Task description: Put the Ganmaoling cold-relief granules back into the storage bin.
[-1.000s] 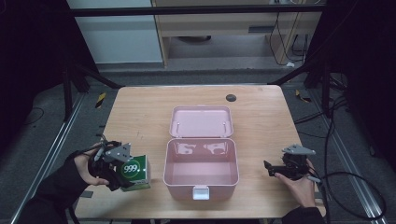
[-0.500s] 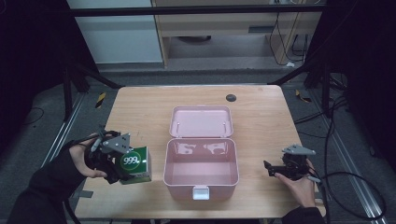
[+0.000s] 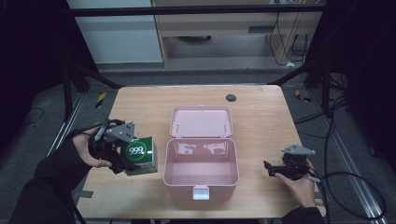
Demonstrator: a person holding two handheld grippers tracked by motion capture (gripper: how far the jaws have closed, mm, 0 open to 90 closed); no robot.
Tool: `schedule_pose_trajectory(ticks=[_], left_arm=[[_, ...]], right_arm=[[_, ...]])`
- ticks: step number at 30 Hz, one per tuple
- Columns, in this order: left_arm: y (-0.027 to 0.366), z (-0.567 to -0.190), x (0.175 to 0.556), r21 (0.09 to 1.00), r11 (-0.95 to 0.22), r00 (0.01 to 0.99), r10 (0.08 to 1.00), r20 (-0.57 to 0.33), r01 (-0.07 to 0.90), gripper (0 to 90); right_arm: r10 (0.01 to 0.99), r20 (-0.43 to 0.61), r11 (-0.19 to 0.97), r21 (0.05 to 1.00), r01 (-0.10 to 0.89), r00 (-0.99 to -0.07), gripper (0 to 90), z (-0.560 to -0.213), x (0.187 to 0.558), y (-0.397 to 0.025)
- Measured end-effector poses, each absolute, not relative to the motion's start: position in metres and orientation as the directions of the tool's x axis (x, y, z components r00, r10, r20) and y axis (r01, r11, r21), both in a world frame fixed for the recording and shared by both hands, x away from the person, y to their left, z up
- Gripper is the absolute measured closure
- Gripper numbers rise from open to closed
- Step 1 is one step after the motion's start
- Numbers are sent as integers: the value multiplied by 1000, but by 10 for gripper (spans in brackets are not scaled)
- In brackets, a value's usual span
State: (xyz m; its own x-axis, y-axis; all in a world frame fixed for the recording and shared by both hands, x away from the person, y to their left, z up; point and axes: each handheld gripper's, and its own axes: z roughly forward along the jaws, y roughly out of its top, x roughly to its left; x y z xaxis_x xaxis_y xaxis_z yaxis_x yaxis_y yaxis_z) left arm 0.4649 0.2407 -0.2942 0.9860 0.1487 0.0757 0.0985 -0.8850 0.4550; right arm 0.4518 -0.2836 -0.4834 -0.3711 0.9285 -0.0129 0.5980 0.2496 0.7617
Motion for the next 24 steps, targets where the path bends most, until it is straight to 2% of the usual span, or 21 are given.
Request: schedule_pose_trajectory(ticks=[24], left_arm=[[197,-277,474,471,-882,993,83,84,34,153]], right_arm=[[928,-17,252,764,593,-372,33,-483,452,-284]])
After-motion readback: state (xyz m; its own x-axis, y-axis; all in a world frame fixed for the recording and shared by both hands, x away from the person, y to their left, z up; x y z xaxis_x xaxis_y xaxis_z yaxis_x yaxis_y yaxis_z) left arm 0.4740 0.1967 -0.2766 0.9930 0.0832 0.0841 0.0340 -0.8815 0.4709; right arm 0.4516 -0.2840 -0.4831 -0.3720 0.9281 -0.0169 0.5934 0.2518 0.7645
